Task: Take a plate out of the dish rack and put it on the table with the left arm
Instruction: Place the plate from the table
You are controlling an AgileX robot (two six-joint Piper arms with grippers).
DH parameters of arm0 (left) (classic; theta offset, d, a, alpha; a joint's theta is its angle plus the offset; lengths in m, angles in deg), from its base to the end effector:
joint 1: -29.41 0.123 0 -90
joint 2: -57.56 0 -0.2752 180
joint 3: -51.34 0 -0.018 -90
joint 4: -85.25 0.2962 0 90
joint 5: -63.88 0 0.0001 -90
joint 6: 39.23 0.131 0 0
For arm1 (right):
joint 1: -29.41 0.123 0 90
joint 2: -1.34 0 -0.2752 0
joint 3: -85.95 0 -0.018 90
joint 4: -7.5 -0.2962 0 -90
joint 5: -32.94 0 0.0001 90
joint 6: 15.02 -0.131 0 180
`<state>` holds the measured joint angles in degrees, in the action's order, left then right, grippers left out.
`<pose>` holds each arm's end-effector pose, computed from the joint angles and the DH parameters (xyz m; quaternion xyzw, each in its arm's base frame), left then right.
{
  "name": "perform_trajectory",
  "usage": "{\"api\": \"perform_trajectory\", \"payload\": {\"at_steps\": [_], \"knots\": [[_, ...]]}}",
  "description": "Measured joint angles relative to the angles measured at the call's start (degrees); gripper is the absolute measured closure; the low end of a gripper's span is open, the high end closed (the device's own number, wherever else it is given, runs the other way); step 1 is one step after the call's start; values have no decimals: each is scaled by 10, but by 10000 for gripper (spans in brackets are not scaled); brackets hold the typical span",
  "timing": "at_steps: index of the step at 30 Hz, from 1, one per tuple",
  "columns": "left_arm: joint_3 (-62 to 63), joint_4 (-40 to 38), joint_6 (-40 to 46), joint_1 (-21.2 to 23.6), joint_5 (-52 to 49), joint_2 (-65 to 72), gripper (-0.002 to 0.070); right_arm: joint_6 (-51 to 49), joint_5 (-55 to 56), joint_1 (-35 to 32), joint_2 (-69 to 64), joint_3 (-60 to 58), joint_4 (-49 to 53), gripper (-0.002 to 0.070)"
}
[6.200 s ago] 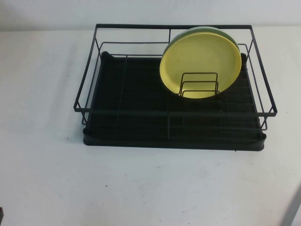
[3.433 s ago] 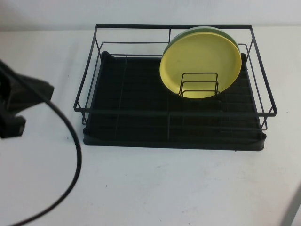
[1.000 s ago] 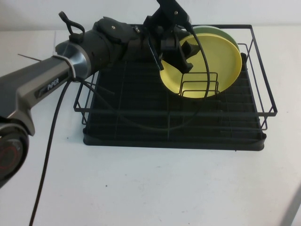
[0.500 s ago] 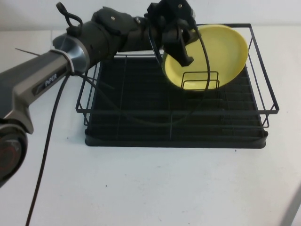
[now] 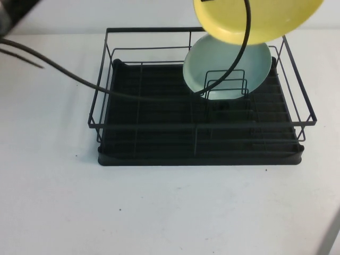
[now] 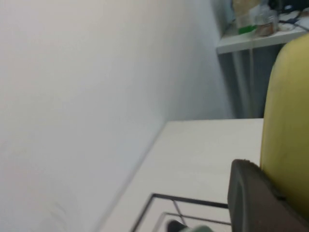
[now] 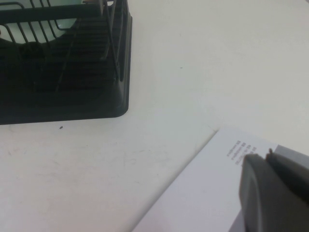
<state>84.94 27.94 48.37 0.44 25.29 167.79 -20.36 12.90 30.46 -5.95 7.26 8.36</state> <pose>0.3944 -0.2970 0.4479 0.5482 0.5225 -0.1651 0.6318 0.1471 0.0020 0.1604 0.0258 0.7983 0.0272 0.6011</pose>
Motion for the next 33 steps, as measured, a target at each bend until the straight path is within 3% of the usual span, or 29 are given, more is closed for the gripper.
{"api": "perform_trajectory", "payload": {"at_steps": [4,7,11,16,22,28,33], "knots": [[2,115,-230,1,-92,-40,607,0,0,0,0,0,0,697],[3,154,-373,12,-180,-44,607,0,0,0,0,0,0,696],[-11,148,-450,46,-290,-27,607,0,0,0,0,0,0,696],[-121,81,-456,93,-314,-23,607,0,0,0,0,0,0,696],[-321,44,-400,112,-302,-21,607,0,0,0,0,0,0,697],[-470,41,-369,112,-171,-19,607,0,0,0,0,0,0,696],[-503,23,-348,112,-91,-5,607,0,0,0,0,0,0,696]]}}
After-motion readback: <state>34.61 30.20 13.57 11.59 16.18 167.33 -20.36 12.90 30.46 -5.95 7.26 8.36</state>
